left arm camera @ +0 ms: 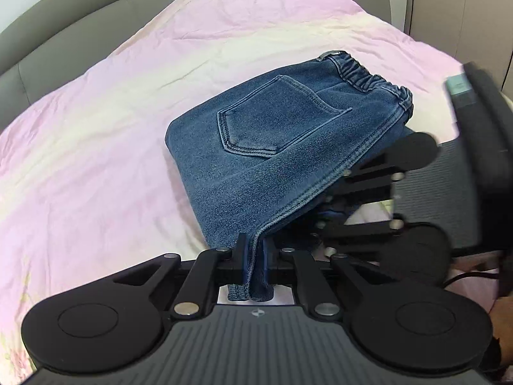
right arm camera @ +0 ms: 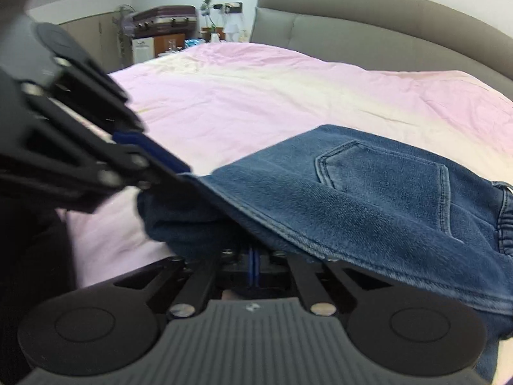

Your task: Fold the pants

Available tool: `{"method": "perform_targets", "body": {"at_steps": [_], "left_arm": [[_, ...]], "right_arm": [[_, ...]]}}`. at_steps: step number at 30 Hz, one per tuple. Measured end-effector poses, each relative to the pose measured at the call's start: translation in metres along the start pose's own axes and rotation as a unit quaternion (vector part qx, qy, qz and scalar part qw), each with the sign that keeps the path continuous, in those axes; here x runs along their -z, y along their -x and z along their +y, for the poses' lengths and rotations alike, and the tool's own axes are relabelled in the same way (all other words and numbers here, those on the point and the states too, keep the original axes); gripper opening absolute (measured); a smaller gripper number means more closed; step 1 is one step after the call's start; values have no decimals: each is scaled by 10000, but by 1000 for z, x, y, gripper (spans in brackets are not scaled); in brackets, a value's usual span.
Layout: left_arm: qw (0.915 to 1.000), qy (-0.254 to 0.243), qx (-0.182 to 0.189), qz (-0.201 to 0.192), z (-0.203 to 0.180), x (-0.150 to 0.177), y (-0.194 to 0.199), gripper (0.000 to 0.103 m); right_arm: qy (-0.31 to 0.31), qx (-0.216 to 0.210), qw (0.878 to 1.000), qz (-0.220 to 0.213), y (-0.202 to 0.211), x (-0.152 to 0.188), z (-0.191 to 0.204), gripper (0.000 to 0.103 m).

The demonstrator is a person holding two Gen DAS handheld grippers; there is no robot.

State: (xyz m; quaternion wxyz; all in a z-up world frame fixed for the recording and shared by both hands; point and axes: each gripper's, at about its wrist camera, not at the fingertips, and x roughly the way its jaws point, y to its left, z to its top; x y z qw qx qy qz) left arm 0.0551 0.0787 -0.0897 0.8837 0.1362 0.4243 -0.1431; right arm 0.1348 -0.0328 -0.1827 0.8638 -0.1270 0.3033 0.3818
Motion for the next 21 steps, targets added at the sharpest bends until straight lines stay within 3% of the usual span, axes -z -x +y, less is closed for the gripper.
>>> {"method": "perform_targets", "body": {"at_steps": [5, 10, 21], "left_arm": [[9991, 374, 215, -4, 15, -3, -1, 8], [9979, 462, 402, 204, 22, 2, -11, 7], [9942, 481, 733, 626, 18, 9, -27, 9]], "right_arm": [[-170, -381, 9988, -262, -21, -8, -4, 0], [-238, -1008, 9946, 75, -31, 5, 11, 0], [-599, -1098, 9918, 260, -27, 16, 26, 0]]}}
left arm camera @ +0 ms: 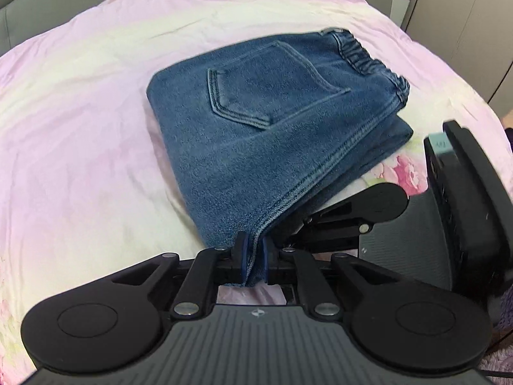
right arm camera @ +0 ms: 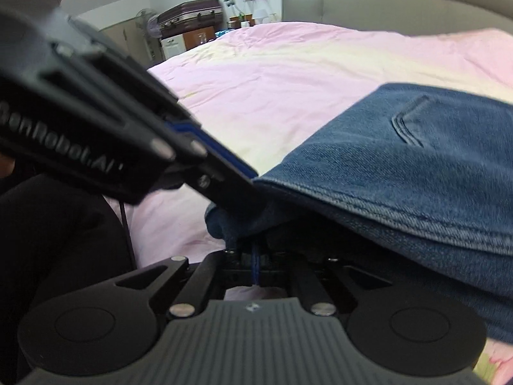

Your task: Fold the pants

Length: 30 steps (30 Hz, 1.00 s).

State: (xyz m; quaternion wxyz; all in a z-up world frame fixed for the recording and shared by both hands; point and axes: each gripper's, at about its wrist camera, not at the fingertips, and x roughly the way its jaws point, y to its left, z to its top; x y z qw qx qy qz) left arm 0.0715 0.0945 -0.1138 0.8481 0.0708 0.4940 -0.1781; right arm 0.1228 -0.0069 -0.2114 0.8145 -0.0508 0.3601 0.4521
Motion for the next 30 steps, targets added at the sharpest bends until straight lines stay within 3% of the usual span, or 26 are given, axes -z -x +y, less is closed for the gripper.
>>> {"method": "perform_targets", "body": {"at_steps": [2, 4, 7, 12, 16, 20, 22, 23, 25, 26, 30], "left_arm": [[9999, -10, 31, 160, -1, 1, -8, 9], [9997, -81, -8, 246, -4, 3, -15, 9], [9991, -17, -9, 425, -4, 3, -27, 9], [9966, -121, -164, 797, -11, -1, -45, 9], [9956, -197, -361, 845, -19, -6, -32, 11], [9969, -272, -419, 602, -25, -8, -4, 21], [9986, -117, -376, 366, -20, -10, 11, 24], [9991, 8, -367, 192, -16, -13, 19, 25], [9990, 305, -319, -110, -4, -20, 27, 30], [9980, 466, -350, -238, 2, -23, 29, 31], [9902, 1176, -496, -562, 30, -38, 22, 40]], "right_arm": [[-4, -234, 9996, 185, -1, 3, 1, 0], [417, 31, 9989, 205, 4, 12, 11, 0], [-140, 141, 9998, 100, 22, 12, -8, 0], [-81, 593, 9982, 57, 57, 10, -31, 0], [-4, 931, 9956, 52, 86, 9, -45, 0], [18, 1297, 9916, 4, 121, 11, -58, 1], [-43, 1479, 9890, -85, 137, 9, -65, 7], [-69, 1623, 9866, -146, 145, 5, -70, 9], [-156, 1927, 9807, -280, 158, 0, -84, 30], [-211, 2073, 9774, -351, 163, -4, -91, 35], [-611, 2567, 9633, -487, 171, -23, -128, 37]]}}
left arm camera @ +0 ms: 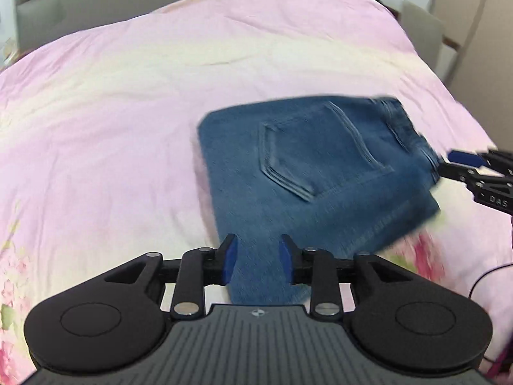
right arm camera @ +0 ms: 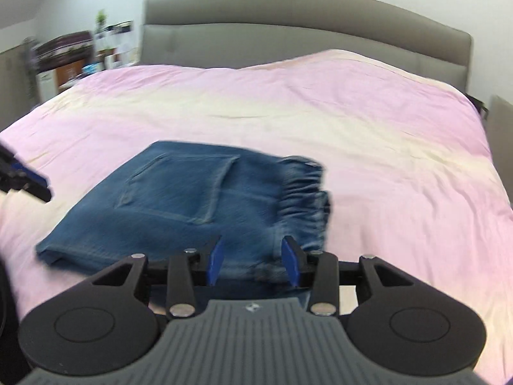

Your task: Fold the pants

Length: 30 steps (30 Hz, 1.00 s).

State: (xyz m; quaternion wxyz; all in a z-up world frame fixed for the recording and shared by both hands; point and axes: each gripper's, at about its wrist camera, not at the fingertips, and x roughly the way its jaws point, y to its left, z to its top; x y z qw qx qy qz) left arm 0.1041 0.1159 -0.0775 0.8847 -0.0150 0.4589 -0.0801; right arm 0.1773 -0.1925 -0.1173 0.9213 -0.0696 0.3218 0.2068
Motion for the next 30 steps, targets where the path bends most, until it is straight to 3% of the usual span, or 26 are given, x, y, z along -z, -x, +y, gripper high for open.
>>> {"method": "perform_targets", "body": {"at_steps": [4, 6, 14, 17, 22, 30], "left_arm": [[9979, 629, 64, -119, 21, -10, -16, 57], [9962, 852, 121, -117, 29, -16, -27, 57], [9885, 1477, 309, -75, 55, -31, -59, 61], [9856, 1628, 444, 24, 63, -32, -70, 63], [9806, 1849, 567, 327, 77, -32, -91, 68], [9789, 1777, 807, 598, 78, -37, -111, 71]], "right_arm": [[-721, 214, 9970, 181, -12, -15, -34, 42], [-1047, 196, 9936, 381, -21, -21, -50, 50], [-1981, -63, 9706, 1362, -59, -16, -96, 49], [-2255, -268, 9574, 1785, -74, 1, -107, 49], [-2973, -842, 9291, 2033, -91, 14, -134, 49], [-3123, -1477, 9100, 2293, -115, 15, -155, 48]]}}
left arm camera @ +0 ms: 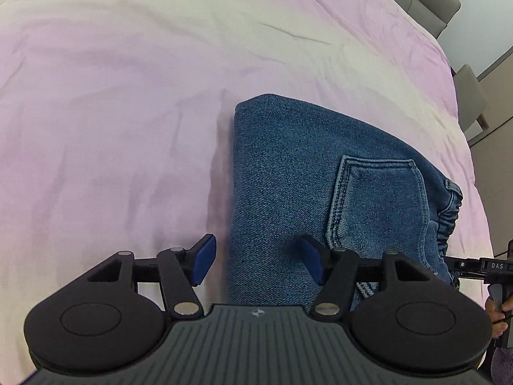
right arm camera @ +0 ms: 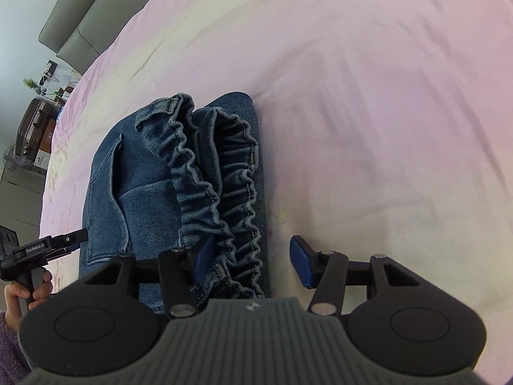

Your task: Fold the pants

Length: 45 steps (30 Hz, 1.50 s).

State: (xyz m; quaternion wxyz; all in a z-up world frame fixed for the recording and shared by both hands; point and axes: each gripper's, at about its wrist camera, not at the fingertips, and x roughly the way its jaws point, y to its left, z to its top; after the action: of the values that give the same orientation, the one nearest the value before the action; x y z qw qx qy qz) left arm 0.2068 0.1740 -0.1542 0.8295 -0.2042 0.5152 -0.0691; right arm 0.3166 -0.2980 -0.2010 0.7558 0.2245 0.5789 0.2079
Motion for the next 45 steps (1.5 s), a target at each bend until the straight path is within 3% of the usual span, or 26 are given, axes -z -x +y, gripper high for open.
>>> {"method": "perform_targets", "body": {"at_steps": [5, 11, 20, 28, 37, 41, 45], "left_arm": [[9999, 50, 101, 62, 2, 3, -12, 70], [9998, 87, 166, 75, 4, 6, -12, 60], [9999, -116, -24, -36, -9, 8, -3, 41], [9988, -394, -167, -245, -32, 8, 20, 21], [9972, -532, 56, -517, -37, 0, 83, 19], [9950, -660, -81, -749, -20, -14, 135, 19], [9912, -752, -505, -967, 9, -29, 191, 19]], "right_arm": [[-410, -498, 9979, 59, -8, -2, -23, 47], [-1079, -1023, 9889, 0, -19, 2, -40, 43], [-476, -495, 9973, -250, 0, 7, -10, 35], [-324, -185, 9975, -597, 23, 17, 21, 31], [-105, -260, 9953, -923, 81, 26, 65, 30], [49, -535, 9933, -1022, 87, 25, 105, 30], [248, -950, 9900, -1013, 69, 22, 156, 30]]}}
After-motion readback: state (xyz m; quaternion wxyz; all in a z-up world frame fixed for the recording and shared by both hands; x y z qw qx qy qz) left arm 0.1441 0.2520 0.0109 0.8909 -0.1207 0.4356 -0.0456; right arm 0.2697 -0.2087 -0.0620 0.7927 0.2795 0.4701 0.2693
